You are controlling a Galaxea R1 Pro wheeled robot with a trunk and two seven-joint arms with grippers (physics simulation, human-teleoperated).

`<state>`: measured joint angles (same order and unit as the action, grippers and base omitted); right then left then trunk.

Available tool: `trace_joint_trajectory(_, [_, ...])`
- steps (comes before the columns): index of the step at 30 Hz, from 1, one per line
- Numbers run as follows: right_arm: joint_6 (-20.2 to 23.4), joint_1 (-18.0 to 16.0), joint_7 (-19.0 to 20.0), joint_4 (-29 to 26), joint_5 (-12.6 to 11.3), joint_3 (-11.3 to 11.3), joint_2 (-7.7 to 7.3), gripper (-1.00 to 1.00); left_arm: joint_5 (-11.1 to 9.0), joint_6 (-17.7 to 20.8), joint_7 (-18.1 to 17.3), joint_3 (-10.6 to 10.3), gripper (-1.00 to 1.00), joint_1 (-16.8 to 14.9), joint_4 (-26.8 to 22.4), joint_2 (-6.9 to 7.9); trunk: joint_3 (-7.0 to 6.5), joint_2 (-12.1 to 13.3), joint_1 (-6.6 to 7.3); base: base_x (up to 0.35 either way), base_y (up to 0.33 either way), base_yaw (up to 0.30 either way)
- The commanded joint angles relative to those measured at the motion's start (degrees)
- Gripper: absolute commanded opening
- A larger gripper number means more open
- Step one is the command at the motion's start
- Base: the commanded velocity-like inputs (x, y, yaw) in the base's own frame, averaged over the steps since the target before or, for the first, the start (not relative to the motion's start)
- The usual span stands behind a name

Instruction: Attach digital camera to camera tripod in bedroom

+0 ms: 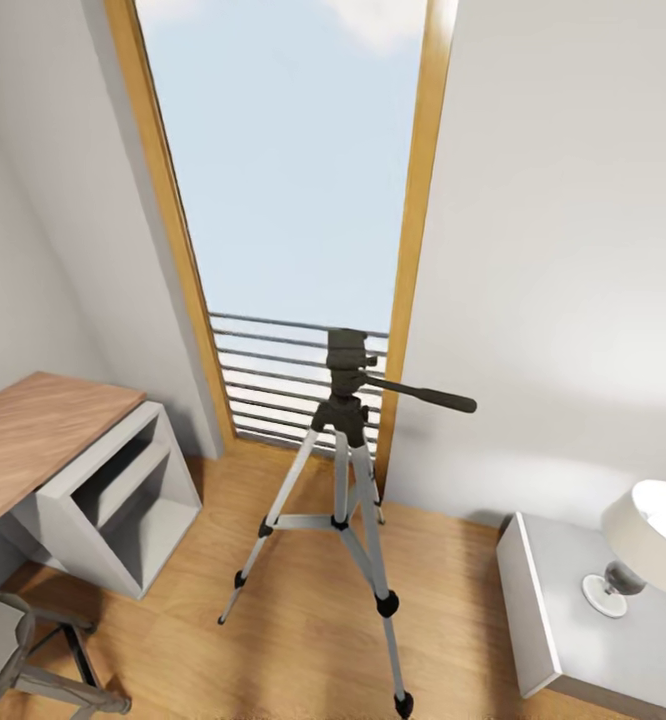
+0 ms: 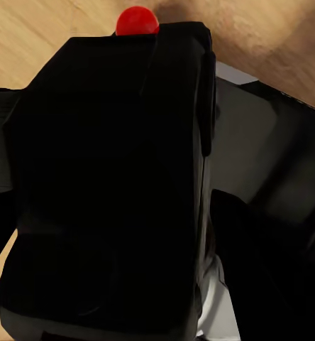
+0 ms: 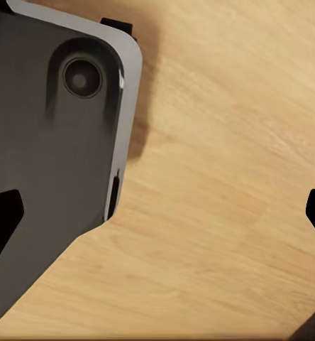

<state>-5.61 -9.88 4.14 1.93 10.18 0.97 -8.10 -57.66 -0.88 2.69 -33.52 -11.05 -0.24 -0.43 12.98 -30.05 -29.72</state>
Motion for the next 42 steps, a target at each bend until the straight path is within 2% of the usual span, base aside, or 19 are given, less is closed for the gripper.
trace_joint_trajectory(1, [-0.4,-0.1,0.1,0.2,0.3,0.1,-0.01,1.00,-0.3,-0.1,0.2,-0.5,-1.00,0.0,0.0,-0.01,0.18,-0.1,-0.02,0.000,0.000,-0.070])
trace_joint_trajectory(27, [-0.4,0.0,0.1,0.2,0.3,0.1,-0.17,1.00,-0.3,-0.1,0.2,-0.5,-1.00,0.0,0.0,-0.01,2.60,-0.1,-0.02,0.000,0.000,-0.070])
trace_joint_trajectory(42, [-0.4,0.0,0.1,0.2,0.2,0.1,-0.19,1.00,-0.2,-0.1,0.2,-0.4,-1.00,0.0,0.0,-0.10,3.99,-0.1,-0.02,0.000,0.000,-0.011])
